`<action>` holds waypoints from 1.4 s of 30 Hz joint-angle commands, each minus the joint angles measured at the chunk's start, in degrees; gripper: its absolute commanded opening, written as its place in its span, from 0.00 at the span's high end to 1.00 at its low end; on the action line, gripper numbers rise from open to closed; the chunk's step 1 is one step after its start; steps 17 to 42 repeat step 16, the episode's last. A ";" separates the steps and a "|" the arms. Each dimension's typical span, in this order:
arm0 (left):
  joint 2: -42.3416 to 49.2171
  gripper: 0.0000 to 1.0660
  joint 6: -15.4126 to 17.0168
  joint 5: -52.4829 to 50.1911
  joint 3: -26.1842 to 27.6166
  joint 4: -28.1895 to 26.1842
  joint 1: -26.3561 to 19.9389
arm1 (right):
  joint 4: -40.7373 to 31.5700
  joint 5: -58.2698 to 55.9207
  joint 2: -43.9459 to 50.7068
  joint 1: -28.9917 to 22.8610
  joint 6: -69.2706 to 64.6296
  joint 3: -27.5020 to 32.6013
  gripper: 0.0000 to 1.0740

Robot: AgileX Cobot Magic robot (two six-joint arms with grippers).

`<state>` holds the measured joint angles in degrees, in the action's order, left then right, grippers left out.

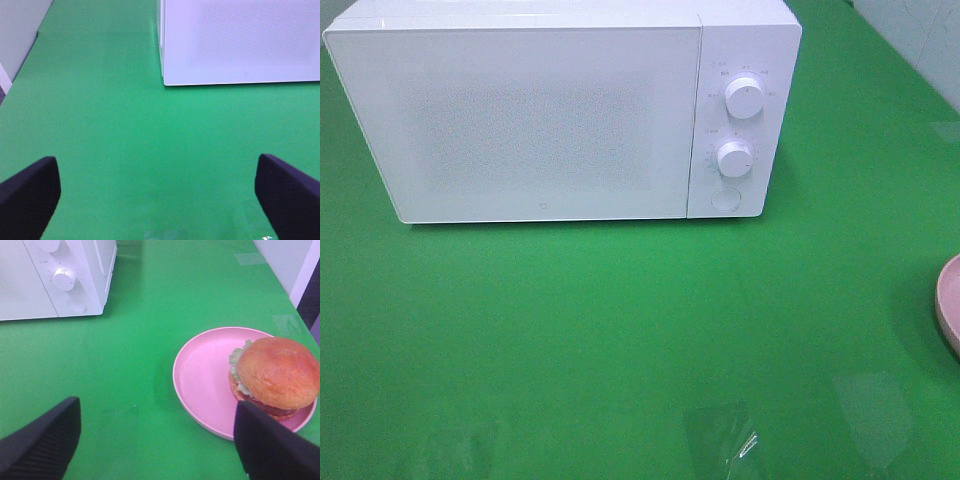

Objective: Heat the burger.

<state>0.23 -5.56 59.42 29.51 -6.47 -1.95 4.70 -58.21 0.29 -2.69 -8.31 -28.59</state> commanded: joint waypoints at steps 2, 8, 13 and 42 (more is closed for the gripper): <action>1.55 0.06 -0.06 -0.52 -0.17 0.00 -0.34 | 0.06 0.92 1.38 0.46 0.57 0.11 0.29; 1.60 0.06 -0.06 -0.52 -0.17 0.00 -0.34 | 0.06 0.92 1.38 0.46 0.57 0.11 0.29; 1.60 0.06 -0.06 -0.52 -0.17 0.00 -0.34 | 0.06 0.92 1.38 0.46 0.57 0.11 0.29; 1.60 0.06 -0.06 -0.52 -0.17 0.00 -0.34 | 0.06 0.92 1.38 0.46 0.57 0.11 0.29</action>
